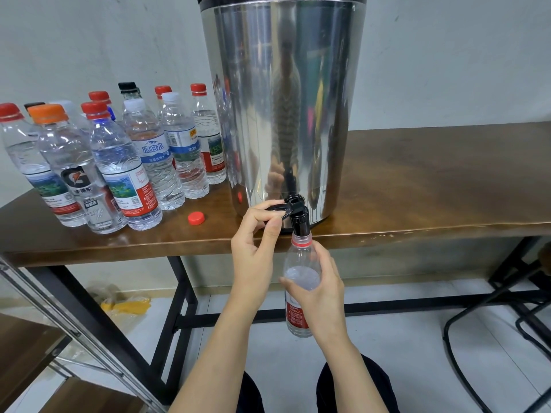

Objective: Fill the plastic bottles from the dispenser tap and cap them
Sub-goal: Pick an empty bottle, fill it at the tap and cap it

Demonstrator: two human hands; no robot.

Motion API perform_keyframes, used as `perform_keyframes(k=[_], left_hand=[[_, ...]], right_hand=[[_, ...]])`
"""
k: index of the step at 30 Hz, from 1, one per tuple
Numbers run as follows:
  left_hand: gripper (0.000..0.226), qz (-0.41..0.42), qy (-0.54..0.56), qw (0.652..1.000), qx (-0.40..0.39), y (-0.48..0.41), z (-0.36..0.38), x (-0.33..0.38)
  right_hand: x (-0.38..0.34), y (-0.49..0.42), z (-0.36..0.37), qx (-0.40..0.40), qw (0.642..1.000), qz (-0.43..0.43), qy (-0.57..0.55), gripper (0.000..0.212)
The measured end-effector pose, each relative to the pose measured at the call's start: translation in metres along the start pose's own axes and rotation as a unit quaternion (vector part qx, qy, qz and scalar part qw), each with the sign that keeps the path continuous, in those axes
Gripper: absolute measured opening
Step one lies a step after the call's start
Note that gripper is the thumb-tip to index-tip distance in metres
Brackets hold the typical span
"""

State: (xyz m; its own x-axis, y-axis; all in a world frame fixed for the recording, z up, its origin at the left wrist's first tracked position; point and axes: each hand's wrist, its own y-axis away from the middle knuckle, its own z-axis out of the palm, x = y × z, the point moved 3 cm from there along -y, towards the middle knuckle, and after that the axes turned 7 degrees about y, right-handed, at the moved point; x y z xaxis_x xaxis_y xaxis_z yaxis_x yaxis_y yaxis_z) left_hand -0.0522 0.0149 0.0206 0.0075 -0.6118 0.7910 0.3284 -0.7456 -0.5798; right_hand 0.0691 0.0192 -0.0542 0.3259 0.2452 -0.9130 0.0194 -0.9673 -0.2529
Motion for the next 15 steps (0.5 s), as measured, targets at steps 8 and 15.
perform_keyframes(k=[8,15], left_hand=[[0.012,-0.006,-0.006,1.000,0.000,-0.0005,-0.0016,0.0026],[0.011,-0.016,-0.007,1.000,0.001,0.0001,-0.0006,0.0045]], right_hand=[[-0.0009,0.0011,-0.0007,0.004,1.000,0.001,0.000,0.082],[0.0008,0.0010,-0.0010,0.004,1.000,0.003,-0.008,0.081]])
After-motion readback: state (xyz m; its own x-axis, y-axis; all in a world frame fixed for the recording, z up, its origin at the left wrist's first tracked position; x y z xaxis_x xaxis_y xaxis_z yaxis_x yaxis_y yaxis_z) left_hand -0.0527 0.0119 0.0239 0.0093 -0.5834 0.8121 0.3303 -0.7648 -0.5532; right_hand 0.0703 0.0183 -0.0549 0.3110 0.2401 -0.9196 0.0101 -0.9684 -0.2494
